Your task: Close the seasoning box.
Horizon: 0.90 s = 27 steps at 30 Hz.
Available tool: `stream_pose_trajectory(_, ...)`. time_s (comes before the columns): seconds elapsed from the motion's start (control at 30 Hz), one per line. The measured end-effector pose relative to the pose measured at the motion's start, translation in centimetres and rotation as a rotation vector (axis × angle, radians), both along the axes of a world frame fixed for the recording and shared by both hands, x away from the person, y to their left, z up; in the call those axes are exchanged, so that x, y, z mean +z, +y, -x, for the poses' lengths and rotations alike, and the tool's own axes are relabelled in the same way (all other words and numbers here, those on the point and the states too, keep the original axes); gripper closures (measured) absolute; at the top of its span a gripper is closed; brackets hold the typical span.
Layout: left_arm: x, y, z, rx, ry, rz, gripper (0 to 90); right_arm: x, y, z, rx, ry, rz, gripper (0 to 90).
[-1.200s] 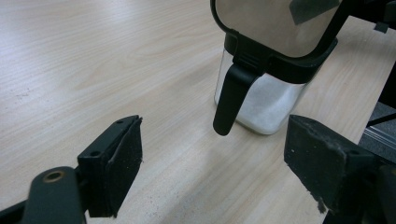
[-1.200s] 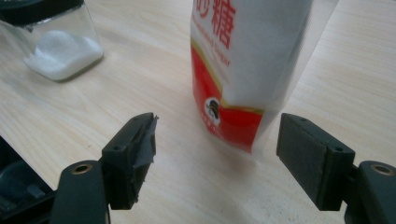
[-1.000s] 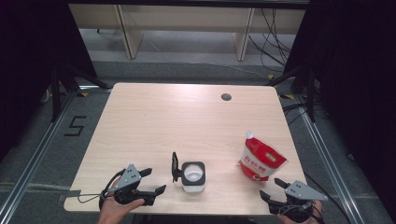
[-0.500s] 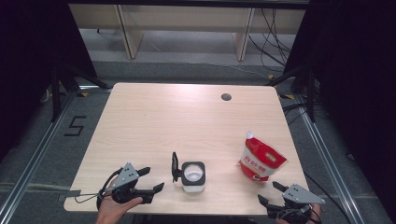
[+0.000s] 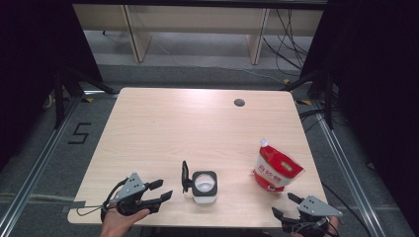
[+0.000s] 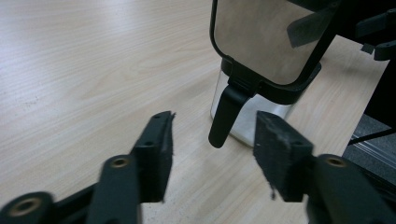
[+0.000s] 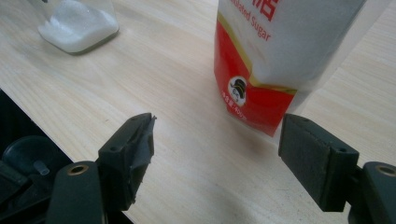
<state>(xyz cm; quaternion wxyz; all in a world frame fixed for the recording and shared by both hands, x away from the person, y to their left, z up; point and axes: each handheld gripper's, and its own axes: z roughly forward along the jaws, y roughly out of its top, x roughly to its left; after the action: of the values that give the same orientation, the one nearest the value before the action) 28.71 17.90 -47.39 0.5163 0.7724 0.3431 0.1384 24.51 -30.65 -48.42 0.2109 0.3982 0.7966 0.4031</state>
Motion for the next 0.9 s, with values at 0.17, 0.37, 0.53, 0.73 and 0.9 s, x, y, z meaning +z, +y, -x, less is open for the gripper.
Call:
stream_pose_trajectory(0.17, 0.2, 0.0, 0.3, 0.0, -0.029, -0.024, 71.6, 0.0, 0.1, 0.1, -0.024, 0.007, 0.004, 27.5)
stream_pose_trajectory(0.37, 0.7, 0.0, 0.3, -0.008, -0.059, -0.049, 88.3, 0.1, 0.2, 0.3, -0.034, 0.012, 0.006, 27.5)
stream_pose_trajectory(0.53, 1.7, -0.2, 0.3, -0.006, -0.072, -0.038, 89.1, 0.0, 0.1, 0.0, -0.013, 0.004, 0.007, 27.5)
stream_pose_trajectory(0.73, 2.6, -1.3, -0.1, -0.035, -0.083, -0.033, 89.2, 0.0, 0.1, 0.1, -0.014, 0.008, 0.001, 27.4)
stream_pose_trajectory(0.9, 3.2, -2.2, -0.6, -0.058, -0.092, -0.038, 89.1, -0.1, 0.1, 0.0, -0.005, -0.004, 0.004, 27.4)
